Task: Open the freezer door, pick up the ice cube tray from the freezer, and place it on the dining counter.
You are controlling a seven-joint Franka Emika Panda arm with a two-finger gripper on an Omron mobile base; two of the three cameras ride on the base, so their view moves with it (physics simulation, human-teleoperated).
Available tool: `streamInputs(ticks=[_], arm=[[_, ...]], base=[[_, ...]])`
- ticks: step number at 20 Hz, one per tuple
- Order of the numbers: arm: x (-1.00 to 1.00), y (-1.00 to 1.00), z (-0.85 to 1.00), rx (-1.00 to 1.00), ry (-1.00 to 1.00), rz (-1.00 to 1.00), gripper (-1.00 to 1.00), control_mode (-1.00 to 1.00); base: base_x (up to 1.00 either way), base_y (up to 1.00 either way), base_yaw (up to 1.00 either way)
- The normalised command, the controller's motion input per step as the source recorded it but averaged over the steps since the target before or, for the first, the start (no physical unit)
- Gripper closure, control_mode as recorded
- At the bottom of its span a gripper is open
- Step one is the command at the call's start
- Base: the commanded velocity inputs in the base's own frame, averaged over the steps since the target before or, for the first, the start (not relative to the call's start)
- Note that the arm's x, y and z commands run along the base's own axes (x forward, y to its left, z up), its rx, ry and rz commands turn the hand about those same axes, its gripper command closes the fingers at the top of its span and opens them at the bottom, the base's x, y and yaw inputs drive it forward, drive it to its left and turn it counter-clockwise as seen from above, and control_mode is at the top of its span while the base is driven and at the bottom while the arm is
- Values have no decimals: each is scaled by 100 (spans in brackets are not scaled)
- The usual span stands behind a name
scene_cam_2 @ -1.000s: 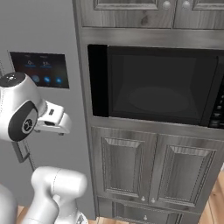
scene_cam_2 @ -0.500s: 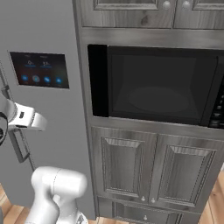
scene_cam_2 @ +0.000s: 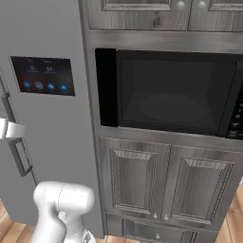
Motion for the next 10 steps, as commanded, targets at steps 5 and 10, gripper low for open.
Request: streamInputs(ticks=[5,10], arm=[[27,57,-15,0,-21,0,-100,-100],[12,47,-33,0,-20,0,-100,-100]], base=[[0,0,0],[0,0,0]])
